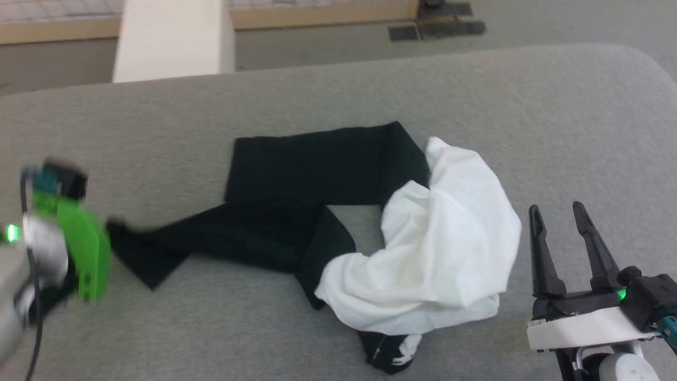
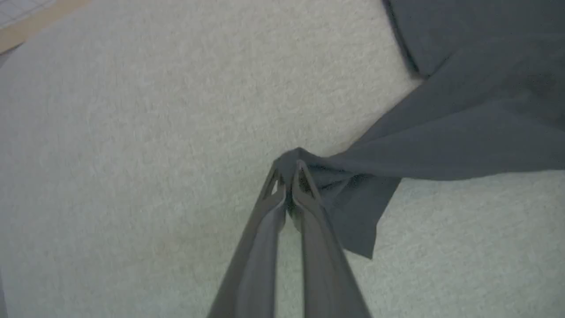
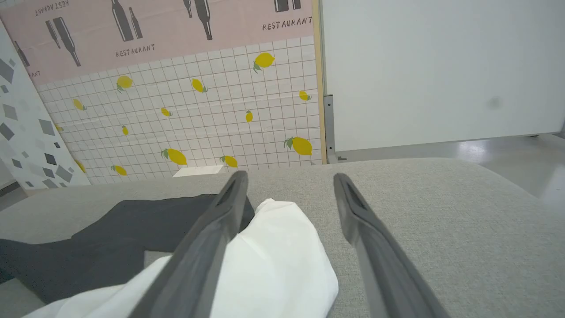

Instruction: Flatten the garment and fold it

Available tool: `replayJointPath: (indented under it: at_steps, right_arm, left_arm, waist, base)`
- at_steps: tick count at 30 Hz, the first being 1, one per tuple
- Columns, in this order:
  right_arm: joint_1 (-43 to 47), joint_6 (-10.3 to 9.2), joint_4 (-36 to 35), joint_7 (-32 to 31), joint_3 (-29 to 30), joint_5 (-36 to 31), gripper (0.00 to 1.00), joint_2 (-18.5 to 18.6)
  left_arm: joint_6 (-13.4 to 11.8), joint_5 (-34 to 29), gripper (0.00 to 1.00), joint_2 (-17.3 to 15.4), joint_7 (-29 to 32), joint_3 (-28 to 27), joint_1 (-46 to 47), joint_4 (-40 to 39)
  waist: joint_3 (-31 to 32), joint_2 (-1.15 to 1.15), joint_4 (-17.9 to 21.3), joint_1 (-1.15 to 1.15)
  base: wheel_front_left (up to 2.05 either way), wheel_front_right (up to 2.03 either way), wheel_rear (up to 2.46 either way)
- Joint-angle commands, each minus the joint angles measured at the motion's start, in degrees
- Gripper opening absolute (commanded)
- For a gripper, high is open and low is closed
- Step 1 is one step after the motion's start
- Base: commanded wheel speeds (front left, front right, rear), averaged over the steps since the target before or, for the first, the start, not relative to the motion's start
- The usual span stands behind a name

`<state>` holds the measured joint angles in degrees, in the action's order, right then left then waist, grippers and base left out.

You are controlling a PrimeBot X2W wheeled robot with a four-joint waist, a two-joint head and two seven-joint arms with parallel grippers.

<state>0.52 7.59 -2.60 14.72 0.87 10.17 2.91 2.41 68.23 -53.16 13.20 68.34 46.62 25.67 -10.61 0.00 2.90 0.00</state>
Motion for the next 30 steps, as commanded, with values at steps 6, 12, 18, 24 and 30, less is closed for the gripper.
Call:
replayJointPath:
  at_steps: [6, 12, 18, 24, 30]
  right_arm:
    - [0.64, -0.10, 0.30, 0.28, -0.20, -0.59, 1.00, -0.03]
    - [0.01, -0.10, 0.74, 0.28, -0.44, -1.17, 1.00, -0.03]
    - [-2.02, -0.10, -0.77, 0.28, 0.30, -4.50, 1.00, -0.03]
    - [-6.33, -0.10, -2.70, 0.28, 2.09, -7.87, 1.00, -0.03]
    - [-13.02, -0.10, 2.19, 0.28, -1.42, -8.09, 1.00, 5.45]
  left_arm:
    - [0.19, 8.13, 0.00, 3.07, -1.23, 0.78, -11.68, 5.24]
    - [1.37, 9.77, 1.00, 9.15, -4.77, 0.55, -14.65, 13.17]
    - [-2.59, 0.81, 1.00, 10.97, -24.89, -1.96, -9.88, 16.64]
    - [-15.11, -15.03, 1.00, 12.16, -28.16, -15.41, -6.71, 3.80]
    - [-23.95, -30.29, 1.00, 16.20, -28.18, -33.51, -20.44, -15.21]
  waist:
    - [3.72, 0.00, -3.68, 0.00]
    - [4.19, 0.00, -2.98, 0.00]
    - [5.98, 0.00, -3.45, 0.00]
    - [6.82, 0.00, -4.97, 0.00]
    - [6.55, 0.00, -5.01, 0.00]
  base:
    - [0.00, 0.00, 0.00]
    - [0.00, 0.00, 0.00]
    - [0.00, 0.00, 0.00]
    - [0.00, 0.00, 0.00]
    - [0.00, 0.00, 0.00]
